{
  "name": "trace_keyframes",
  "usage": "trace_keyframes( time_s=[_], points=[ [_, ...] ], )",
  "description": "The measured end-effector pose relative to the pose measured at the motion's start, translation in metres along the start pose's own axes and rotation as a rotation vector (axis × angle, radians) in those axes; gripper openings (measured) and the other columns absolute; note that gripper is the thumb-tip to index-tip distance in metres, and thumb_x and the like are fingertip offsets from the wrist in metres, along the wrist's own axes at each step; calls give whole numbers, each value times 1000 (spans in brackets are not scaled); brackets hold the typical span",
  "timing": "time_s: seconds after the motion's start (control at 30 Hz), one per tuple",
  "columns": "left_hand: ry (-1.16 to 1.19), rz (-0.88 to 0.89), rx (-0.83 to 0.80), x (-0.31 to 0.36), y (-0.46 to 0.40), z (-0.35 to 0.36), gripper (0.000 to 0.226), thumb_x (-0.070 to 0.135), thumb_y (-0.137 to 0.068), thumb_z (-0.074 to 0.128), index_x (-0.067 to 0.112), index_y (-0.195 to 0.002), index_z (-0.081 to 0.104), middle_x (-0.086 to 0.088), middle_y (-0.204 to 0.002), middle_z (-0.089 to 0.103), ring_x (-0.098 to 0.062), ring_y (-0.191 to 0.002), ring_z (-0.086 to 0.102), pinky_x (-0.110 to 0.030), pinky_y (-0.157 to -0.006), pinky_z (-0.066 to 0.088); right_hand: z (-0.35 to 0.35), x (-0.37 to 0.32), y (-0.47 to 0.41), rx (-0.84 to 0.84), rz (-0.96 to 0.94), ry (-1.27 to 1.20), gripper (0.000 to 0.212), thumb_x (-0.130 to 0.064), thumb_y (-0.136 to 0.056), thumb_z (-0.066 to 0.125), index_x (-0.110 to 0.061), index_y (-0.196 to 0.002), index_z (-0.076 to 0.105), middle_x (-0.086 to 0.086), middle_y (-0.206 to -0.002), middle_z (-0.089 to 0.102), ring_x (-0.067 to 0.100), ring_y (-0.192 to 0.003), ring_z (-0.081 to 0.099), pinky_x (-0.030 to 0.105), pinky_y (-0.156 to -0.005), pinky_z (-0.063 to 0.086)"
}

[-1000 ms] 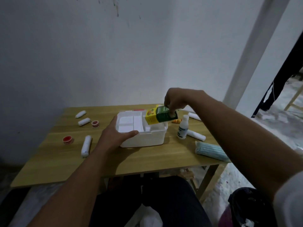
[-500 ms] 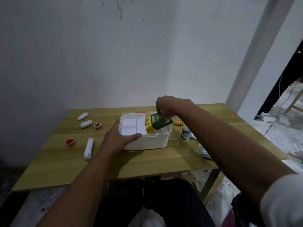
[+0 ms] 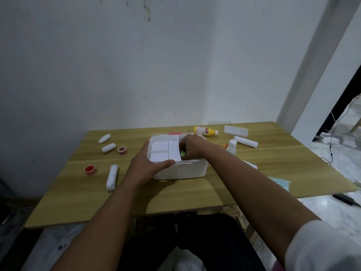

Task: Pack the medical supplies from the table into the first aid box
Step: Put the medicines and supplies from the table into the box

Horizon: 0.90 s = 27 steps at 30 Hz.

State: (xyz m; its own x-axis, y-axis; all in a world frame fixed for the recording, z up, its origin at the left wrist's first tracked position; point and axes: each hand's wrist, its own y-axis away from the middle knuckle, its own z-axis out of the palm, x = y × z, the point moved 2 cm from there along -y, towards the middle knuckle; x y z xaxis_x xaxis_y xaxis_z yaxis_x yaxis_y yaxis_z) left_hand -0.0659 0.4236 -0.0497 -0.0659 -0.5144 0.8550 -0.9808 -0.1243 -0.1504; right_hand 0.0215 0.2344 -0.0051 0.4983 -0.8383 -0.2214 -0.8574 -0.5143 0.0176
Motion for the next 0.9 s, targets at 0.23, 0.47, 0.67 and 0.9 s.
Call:
trace_keyframes(
  time_s=[0.23,0.47,0.67,0.9],
  points=[
    [2,9,5,1,0,0,114,74,-55,84,40,-154,37,9,-148,55,-17,-129,52,-36,-91,51,-3,0,-1,6,-4,72,44,-26,-77,86,-15,-118,75,4,-112,75,18,-92,64,30,-78,53],
    [16,12,10,2,1,0,106,62,-63,89,37,-154,41,8,-149,55,-18,-131,52,-34,-92,49,-31,13,14,111,11,52,40,-29,-77,87,-13,-112,77,3,-109,76,22,-100,68,39,-89,56],
    [30,20,-4,7,6,-4,102,64,-62,88,37,-150,45,11,-143,58,-15,-125,54,-33,-87,47,-83,65,58,385,173,-98,16,-17,-87,72,-13,-100,81,4,-102,78,20,-97,71,38,-92,57],
    [21,6,-24,12,8,-6,101,62,-64,89,36,-151,44,7,-146,57,-16,-122,53,-36,-89,49,-86,119,84,390,356,-127,18,-12,-88,71,-10,-104,80,6,-107,77,22,-102,68,36,-91,56]
  ],
)
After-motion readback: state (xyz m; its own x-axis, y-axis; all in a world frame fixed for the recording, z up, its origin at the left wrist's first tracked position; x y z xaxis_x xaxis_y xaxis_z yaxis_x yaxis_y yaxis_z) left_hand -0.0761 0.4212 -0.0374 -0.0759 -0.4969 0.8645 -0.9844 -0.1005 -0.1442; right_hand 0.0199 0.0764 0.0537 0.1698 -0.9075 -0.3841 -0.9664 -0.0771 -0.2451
